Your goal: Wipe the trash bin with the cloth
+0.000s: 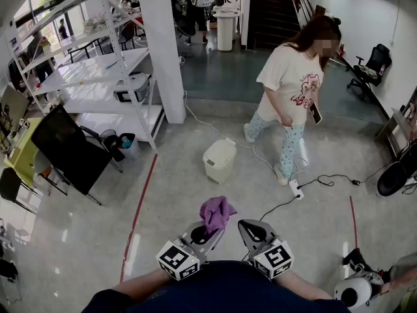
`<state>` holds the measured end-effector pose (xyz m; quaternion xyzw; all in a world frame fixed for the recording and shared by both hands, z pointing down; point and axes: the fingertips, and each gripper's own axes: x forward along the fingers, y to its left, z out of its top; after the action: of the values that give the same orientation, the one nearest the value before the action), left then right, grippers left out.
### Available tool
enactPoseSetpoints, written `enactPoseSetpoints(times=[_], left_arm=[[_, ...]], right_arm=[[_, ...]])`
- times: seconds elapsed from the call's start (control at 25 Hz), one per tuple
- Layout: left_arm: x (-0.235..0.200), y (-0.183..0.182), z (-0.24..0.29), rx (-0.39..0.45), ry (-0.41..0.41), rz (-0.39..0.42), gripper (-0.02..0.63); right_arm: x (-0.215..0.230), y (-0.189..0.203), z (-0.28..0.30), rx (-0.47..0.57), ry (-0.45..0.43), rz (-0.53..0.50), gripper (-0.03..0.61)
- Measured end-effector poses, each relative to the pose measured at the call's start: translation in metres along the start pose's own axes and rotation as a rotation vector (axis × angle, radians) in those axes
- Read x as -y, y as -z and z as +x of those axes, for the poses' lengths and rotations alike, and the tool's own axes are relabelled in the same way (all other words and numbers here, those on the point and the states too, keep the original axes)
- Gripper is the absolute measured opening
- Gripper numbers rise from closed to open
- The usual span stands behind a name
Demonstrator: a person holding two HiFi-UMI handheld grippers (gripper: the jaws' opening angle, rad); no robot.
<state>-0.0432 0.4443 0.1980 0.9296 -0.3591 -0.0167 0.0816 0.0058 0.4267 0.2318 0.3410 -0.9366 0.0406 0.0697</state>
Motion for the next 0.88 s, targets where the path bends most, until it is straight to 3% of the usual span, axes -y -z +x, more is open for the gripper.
enactPoseSetpoints(times=[0.56,0.88], left_arm=[[0.000,-0.001,0.003,0.004,-0.007,-0.009,0.054],[-0.001,0.003,0.022,-0.008,-0.018,-0.020,0.054]], right_arm=[[0.004,0.003,0.002,0.000,-0.009,0.017,0.010],[0.028,0.005,-0.003,0.016,0.011,0.027,0.011]])
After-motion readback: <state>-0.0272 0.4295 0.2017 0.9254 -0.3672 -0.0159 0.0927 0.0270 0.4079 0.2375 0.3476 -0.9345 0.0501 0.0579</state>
